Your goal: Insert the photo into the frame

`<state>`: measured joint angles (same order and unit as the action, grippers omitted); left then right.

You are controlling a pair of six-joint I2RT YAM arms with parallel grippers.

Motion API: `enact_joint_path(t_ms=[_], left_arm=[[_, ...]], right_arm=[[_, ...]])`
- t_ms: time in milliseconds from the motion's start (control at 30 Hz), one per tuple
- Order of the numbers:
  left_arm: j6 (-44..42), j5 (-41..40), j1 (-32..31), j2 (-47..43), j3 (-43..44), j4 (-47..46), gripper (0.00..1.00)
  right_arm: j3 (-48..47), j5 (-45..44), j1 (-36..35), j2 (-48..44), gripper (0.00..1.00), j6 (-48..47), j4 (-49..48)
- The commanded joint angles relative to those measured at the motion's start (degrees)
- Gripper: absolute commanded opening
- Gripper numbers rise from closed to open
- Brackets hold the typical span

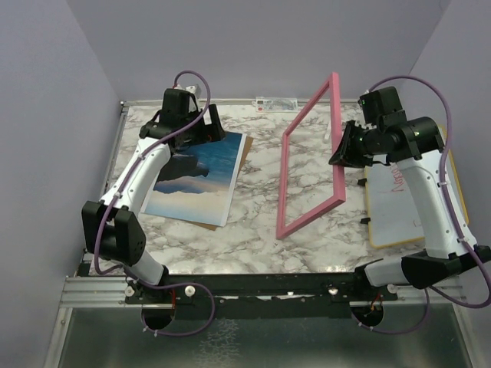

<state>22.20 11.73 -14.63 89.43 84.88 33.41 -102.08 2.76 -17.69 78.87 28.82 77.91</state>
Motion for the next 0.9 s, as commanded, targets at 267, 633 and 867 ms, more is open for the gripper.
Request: enact_joint_path(t_ms=[267, 633, 867], left_arm=[[-3.46, -2.98, 0.04, 5.44, 1.46, -1.51, 0.99], [-3.05, -3.11, 0.04, 8.82, 5.55, -0.25, 0.99], [-2.27, -6.03, 0.13, 12.27, 9.62, 0.79, 0.99]], right_arm=[[-9.68, -16.36, -0.15, 4.9, 0.0, -10.55, 6.05], [-13.62, -21.2, -0.25, 8.71, 0.01, -11.37, 6.02], [-18.64, -18.73, -2.28, 13.94, 0.01, -10.77, 6.06]])
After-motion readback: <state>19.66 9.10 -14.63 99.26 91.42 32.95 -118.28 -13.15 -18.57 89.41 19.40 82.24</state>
